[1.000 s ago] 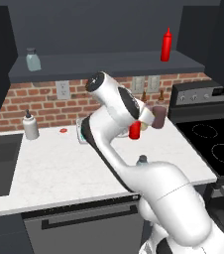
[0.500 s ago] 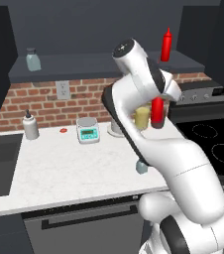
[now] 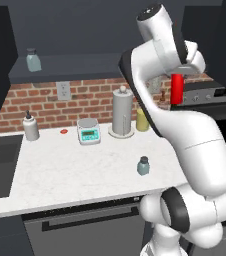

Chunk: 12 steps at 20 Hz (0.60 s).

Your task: Put the shaker and condiment bottle from the counter next to their counterparts in the cabinet.

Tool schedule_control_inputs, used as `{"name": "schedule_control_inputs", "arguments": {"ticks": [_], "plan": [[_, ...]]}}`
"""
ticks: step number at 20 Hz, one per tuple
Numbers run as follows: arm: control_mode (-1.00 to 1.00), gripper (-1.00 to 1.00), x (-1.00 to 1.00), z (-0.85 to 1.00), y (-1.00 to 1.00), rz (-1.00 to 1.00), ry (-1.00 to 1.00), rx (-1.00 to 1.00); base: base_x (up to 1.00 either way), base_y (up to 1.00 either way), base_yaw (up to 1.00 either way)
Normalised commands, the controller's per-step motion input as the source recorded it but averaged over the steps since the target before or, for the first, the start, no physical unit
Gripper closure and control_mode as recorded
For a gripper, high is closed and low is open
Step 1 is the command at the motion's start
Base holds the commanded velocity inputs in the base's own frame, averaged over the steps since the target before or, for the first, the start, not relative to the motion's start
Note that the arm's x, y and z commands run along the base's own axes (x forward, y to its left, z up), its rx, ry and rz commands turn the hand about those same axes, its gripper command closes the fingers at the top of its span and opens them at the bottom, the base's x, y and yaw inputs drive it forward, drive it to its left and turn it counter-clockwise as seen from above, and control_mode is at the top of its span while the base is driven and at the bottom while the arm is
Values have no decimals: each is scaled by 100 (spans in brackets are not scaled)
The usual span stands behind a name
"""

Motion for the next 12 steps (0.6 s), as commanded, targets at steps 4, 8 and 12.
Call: {"name": "schedule_control_inputs", "arguments": {"ticks": [4, 8, 12], "plan": [[-100, 100, 16, 24, -48, 8, 1, 0, 0, 0, 0], [-100, 100, 28, 1, -50, 14, 0, 0, 0, 0, 0], [-100, 100, 12, 0, -38, 28, -15, -3, 0, 0, 0]]}}
